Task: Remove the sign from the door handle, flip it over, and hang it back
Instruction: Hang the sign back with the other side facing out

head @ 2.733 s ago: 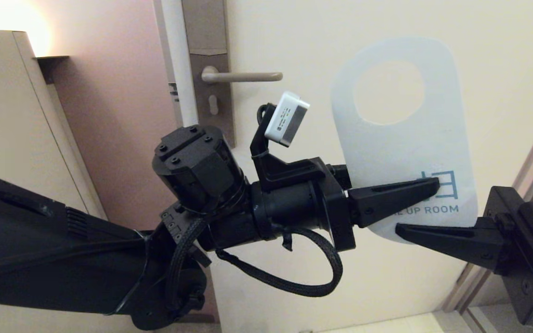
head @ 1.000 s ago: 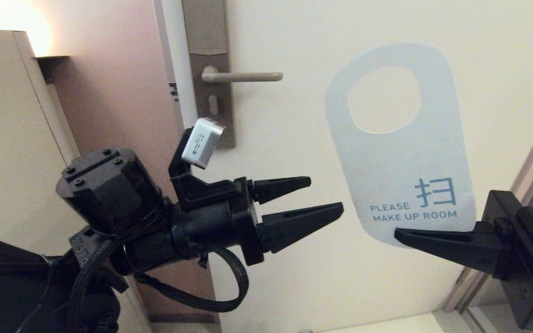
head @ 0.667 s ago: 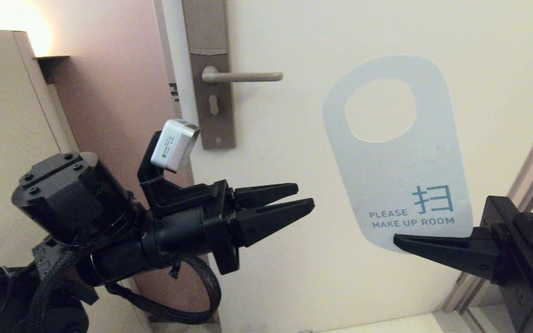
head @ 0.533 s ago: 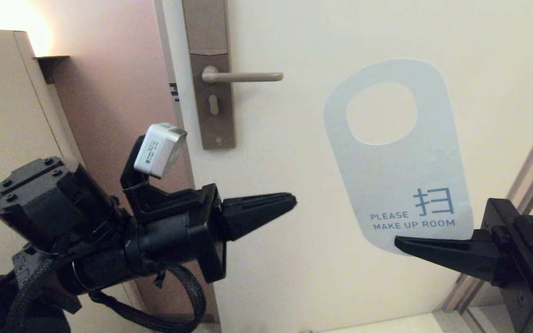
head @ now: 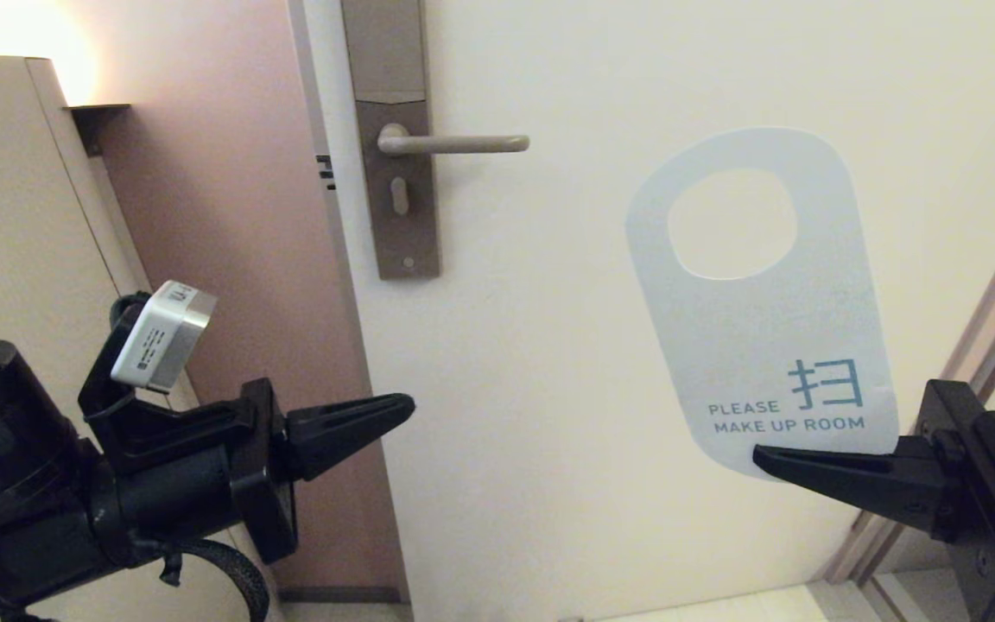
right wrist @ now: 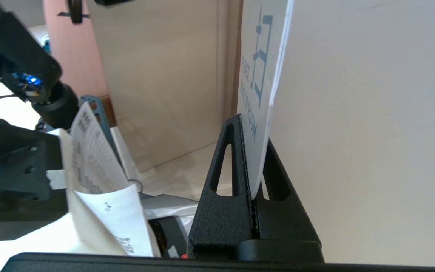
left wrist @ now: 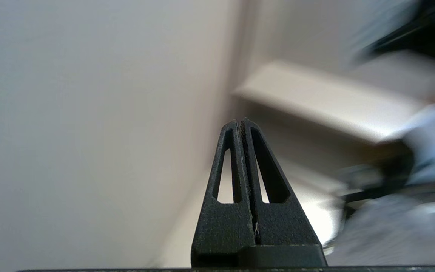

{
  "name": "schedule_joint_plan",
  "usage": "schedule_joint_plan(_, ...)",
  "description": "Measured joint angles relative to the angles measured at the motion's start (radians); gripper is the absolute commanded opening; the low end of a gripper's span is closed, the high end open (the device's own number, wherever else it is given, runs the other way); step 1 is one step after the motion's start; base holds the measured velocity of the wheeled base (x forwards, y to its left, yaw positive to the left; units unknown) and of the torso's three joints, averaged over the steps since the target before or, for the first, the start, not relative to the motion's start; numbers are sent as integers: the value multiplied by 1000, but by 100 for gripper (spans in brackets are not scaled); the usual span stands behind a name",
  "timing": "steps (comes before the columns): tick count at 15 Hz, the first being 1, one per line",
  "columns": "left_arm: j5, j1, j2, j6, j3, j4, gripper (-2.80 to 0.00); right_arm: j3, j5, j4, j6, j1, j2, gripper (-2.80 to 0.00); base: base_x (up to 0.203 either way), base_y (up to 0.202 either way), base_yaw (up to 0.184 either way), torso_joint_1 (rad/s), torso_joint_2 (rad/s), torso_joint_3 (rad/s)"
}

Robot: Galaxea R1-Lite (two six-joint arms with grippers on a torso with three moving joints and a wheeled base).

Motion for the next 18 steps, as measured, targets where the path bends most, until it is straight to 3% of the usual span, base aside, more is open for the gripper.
schedule_joint_plan(2, 86, 67, -49, 102, 30, 78, -280, 0, -1, 0, 0, -14, -3, -280, 0, 0, 0, 0, 0, 0)
schedule_joint_plan(6, 218, 222, -170, 223, 140, 178, -280, 3, -1, 0, -2, -25, -10, -280, 0, 0, 0, 0, 0, 0)
schedule_joint_plan(9, 338, 322, -278, 242, 258, 227, -280, 25, -1, 0, -2, -27, -22, -280, 0, 0, 0, 0, 0, 0)
schedule_joint_plan(13, 403, 462, -413, 244, 343, 274, -280, 41, -4, -1, -1, -38, -40, -280, 0, 0, 0, 0, 0, 0)
schedule_joint_plan(18, 460, 496, -653, 241, 355, 529, -280, 37, -6, 0, 0, -53, -44, -280, 0, 0, 0, 0, 0, 0)
